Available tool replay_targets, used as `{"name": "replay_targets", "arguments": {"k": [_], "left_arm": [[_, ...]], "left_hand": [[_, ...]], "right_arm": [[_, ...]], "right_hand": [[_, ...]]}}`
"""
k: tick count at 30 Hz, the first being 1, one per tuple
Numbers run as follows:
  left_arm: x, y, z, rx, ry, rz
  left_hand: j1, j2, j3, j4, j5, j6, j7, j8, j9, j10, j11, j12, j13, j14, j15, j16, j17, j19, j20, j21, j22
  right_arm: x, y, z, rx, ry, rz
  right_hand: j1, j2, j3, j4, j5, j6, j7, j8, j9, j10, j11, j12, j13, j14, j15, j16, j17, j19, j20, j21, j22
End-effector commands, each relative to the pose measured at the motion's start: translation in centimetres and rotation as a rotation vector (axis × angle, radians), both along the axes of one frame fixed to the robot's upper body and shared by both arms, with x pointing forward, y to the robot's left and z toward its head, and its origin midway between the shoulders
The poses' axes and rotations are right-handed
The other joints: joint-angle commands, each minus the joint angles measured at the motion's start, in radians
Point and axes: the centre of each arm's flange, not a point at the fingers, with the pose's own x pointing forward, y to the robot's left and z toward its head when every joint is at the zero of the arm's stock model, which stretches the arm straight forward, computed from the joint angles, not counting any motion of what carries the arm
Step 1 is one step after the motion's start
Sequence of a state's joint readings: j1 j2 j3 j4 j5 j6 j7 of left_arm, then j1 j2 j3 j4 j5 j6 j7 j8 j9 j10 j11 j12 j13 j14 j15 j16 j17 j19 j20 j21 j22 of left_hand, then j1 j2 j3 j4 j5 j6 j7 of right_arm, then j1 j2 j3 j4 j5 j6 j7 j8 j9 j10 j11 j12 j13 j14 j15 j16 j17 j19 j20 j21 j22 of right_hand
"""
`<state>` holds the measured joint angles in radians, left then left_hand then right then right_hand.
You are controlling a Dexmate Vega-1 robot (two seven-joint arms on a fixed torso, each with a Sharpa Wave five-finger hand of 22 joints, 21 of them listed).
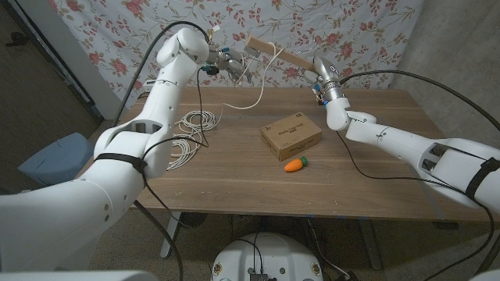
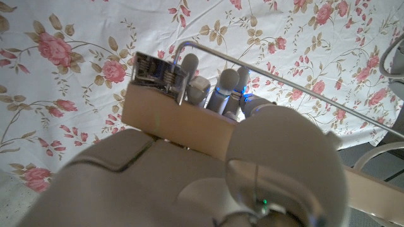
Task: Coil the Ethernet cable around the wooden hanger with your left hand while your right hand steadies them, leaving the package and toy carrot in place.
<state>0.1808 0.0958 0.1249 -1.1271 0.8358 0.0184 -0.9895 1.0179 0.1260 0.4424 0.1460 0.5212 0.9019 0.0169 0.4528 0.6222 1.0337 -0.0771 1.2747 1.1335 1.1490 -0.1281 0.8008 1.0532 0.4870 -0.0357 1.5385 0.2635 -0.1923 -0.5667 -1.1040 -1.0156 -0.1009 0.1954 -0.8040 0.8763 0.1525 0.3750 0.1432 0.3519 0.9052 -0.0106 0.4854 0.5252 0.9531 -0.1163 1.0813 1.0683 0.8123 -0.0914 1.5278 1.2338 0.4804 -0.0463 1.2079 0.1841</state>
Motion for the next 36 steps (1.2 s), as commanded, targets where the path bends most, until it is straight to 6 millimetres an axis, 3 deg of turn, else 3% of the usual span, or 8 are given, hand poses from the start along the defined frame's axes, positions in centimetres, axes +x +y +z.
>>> {"name": "replay_targets", "arguments": {"k": [1,4,7,13,16,21,29,36], "left_arm": [[-1.8,-1.6,-1.1,0.035,0.026,-0.103],[-2.3,-1.9,-1.3,0.038,0.018,-0.117],[-2.8,-1.9,-1.4,0.028,-0.003,-0.126],[-3.4,-1.7,-1.5,0.017,-0.012,-0.138],[-3.8,-1.7,-1.6,0.03,-0.011,-0.147],[-4.5,-1.9,-1.5,0.087,-0.026,-0.13],[-5.0,-2.2,-1.4,0.18,0.025,-0.109],[-5.4,-2.5,-1.3,0.227,0.052,-0.093]], "left_hand": [[0.008,0.006,0.02,-0.002,-0.026,0.03,0.042,-0.03,-0.048,0.025,-0.013,-0.126,-0.153,0.019,-0.002,-0.048,-0.076,-0.009,-0.003,0.014,-0.016],[0.015,0.015,0.037,-0.007,-0.062,0.022,0.052,-0.081,-0.101,0.046,-0.028,-0.262,-0.341,0.03,-0.023,-0.109,-0.174,-0.023,-0.002,0.022,-0.028],[0.031,-0.023,0.038,-0.035,-0.122,0.005,0.045,-0.132,-0.149,0.042,-0.013,-0.407,-0.521,-0.012,-0.033,-0.244,-0.364,-0.074,0.006,0.016,-0.043],[0.003,-0.104,0.021,-0.033,-0.177,-0.09,0.039,-0.182,-0.183,-0.05,-0.008,-0.578,-0.654,-0.112,-0.018,-0.392,-0.54,-0.16,0.041,-0.052,-0.085],[-0.059,-0.195,-0.025,-0.016,-0.2,-0.261,0.04,-0.258,-0.225,-0.229,-0.003,-0.736,-0.726,-0.329,0.005,-0.53,-0.641,-0.359,0.123,-0.19,-0.093],[-0.119,-0.275,-0.13,-0.023,-0.185,-0.564,0.024,-0.277,-0.292,-0.504,0.049,-0.933,-0.778,-0.646,0.095,-0.613,-0.728,-0.513,0.194,-0.338,-0.089],[-0.2,-0.295,-0.341,-0.036,-0.127,-0.875,0.045,-0.271,-0.409,-0.917,0.155,-1.083,-0.796,-1.108,0.244,-0.622,-0.814,-0.777,0.242,-0.565,-0.084],[-0.22,-0.287,-0.392,-0.034,-0.112,-0.928,0.04,-0.269,-0.424,-1.01,0.184,-1.082,-0.801,-1.215,0.286,-0.618,-0.824,-0.854,0.245,-0.631,-0.084]], "right_arm": [[0.8,-0.5,0.0,0.03,0.048,-0.118],[0.8,-0.7,0.0,0.04,0.052,-0.116],[0.5,-0.8,0.0,0.042,0.045,-0.116],[0.1,-1.3,0.1,0.047,0.041,-0.117],[-0.1,-1.6,0.1,0.049,0.04,-0.119],[-0.2,-2.4,0.1,0.063,0.039,-0.124],[-0.4,-3.8,0.2,0.076,0.031,-0.151],[-0.4,-4.8,0.3,0.09,0.022,-0.167]], "right_hand": [[0.015,0.019,0.001,0.005,0.004,-0.005,-0.004,0.001,0.0,-0.006,-0.018,0.0,0.0,0.001,-0.118,0.001,0.005,0.008,-0.119,-0.002,0.001],[0.016,0.019,0.001,0.004,0.003,-0.003,-0.002,0.0,-0.003,-0.001,-0.022,-0.007,-0.014,0.0,-0.118,0.001,0.005,0.008,-0.119,-0.001,0.002],[0.016,0.02,0.001,0.005,0.002,-0.004,-0.001,0.001,0.0,-0.005,-0.019,0.003,0.005,0.0,-0.118,0.0,0.004,0.007,-0.118,0.0,0.002],[0.016,0.02,0.001,0.005,0.002,-0.002,-0.003,0.0,-0.003,0.0,-0.02,-0.006,-0.013,0.001,-0.118,0.001,0.005,0.007,-0.118,0.001,0.002],[0.017,0.02,0.001,0.005,0.001,-0.002,-0.002,0.0,-0.004,-0.003,-0.018,-0.002,-0.003,0.003,-0.118,0.001,0.005,0.008,-0.118,0.002,0.002],[0.017,0.02,0.001,0.005,0.0,-0.004,-0.001,0.001,-0.001,-0.005,-0.02,0.003,0.006,0.004,-0.118,0.002,0.005,0.008,-0.119,0.003,0.002],[0.017,0.02,0.002,0.005,0.0,-0.003,-0.001,0.001,-0.002,-0.006,-0.021,0.004,0.01,0.003,-0.118,0.002,0.005,0.006,-0.119,0.004,0.002],[0.017,0.019,0.002,0.006,-0.001,-0.002,-0.002,0.0,-0.005,-0.003,-0.018,0.003,0.007,0.002,-0.118,0.001,0.005,0.006,-0.12,0.006,0.002]]}}
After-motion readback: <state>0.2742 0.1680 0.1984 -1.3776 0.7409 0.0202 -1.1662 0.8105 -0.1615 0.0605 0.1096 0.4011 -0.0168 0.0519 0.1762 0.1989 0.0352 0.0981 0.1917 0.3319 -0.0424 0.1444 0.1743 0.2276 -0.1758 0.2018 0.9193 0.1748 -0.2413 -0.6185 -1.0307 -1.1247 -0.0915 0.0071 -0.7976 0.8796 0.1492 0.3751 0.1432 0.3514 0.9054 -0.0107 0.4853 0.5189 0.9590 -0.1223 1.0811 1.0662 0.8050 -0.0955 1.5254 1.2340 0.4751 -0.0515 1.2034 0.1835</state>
